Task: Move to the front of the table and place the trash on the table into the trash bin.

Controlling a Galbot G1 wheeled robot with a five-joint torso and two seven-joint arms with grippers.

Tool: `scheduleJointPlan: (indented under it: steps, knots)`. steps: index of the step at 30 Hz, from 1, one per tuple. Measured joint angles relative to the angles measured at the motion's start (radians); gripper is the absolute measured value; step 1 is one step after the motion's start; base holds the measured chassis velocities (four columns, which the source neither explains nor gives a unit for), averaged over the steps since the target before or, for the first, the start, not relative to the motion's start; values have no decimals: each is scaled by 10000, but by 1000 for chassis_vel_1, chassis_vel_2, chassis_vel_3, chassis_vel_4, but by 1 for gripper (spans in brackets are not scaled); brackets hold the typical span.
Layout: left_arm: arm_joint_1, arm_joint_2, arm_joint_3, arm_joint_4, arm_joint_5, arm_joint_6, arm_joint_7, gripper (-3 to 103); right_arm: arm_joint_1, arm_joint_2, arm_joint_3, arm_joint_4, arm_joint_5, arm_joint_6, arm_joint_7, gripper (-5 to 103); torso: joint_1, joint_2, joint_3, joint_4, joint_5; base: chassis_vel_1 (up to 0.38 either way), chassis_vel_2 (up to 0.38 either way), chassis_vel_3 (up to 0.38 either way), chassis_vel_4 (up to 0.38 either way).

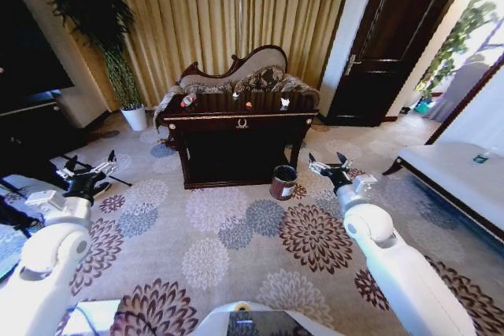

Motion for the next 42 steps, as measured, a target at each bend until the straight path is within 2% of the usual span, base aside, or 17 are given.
scheduleJointPlan:
  steps: [1,3,4,6,10,12,15,17,19,20,23,25,27,30,37,39,42]
  knots:
    - [457,-537,0,-224,365,-117,199,100,-522,359,231,184,-303,179,-161,100,0,0,0,0,-1,0,0,0,0]
    - [956,-1120,-6,-489,770,-260,418,100,-1059,707,475,373,-622,357,-338,100,-2,1,-2,1,-1,0,0,0,0]
    - [956,-1120,-6,-489,770,-260,418,100,-1059,707,475,373,-622,357,-338,100,-2,1,-2,1,-1,0,0,0,0]
    - [1626,-1914,-14,-843,1314,-454,714,100,-1820,1235,821,645,-1075,625,-580,100,-2,1,-1,1,0,0,0,0,0]
    - [2191,-2574,-22,-1136,1770,-613,963,100,-2466,1680,1111,865,-1453,844,-789,100,-1,1,-1,2,-1,0,0,0,0]
    - [3146,-3695,-35,-1641,2544,-881,1384,100,-3542,2426,1601,1257,-2096,1213,-1138,100,-2,2,-2,1,0,0,0,0,0]
    - [3437,-4031,-38,-1783,2778,-955,1504,100,-3866,2655,1744,1362,-2284,1321,-1243,100,-2,2,-2,1,0,0,0,0,0]
    - [4124,-4820,-41,-2010,3311,-1335,1912,100,-4877,3357,2202,1724,-2894,1674,-1567,100,-3,3,-3,8,1,0,0,0,0]
    - [4176,-4876,-42,-2016,3354,-1409,1959,100,-5255,3655,2356,1864,-3124,1804,-1693,100,-3,3,-3,3,-2,0,0,0,0]
    - [4200,-4897,-44,-2016,3368,-1441,1990,100,-5574,3943,2371,1974,-3323,1898,-1835,100,-3,3,-2,-11,2,0,0,0,0]
    - [4201,-4892,-56,-2013,3369,-1462,1995,100,-5653,4040,2372,2005,-3378,1927,-1879,100,-3,3,-2,-9,-1,0,0,0,0]
    - [4188,-4816,-81,-1957,3339,-1467,2027,100,-5665,4102,2329,2027,-3399,1959,-1921,100,-2,2,-1,5,-1,0,0,0,0]
    - [4179,-4757,-96,-1925,3308,-1466,2081,100,-5654,4098,2324,2025,-3383,1959,-1926,100,-3,2,-1,3,0,0,0,0,0]
    - [4163,-4495,-181,-1735,3189,-1462,2240,100,-5616,3991,2383,1918,-3179,1960,-1987,100,-3,2,-1,2,-1,0,0,0,0]
    - [4133,-3921,-824,-1326,2459,-1487,2813,100,-5734,3439,3087,1631,-2568,1960,-2764,100,-2,1,0,1,-1,0,0,0,0]
    - [4209,-3731,-1136,-1339,2043,-1374,3227,100,-5897,3144,3491,1610,-2105,1956,-3421,100,-2,1,0,2,-2,0,0,0,0]
    - [4125,-3640,-1286,-1484,1765,-1184,3281,100,-5925,3055,3719,1635,-1776,1949,-3805,100,-2,1,0,0,1,0,0,0,0]
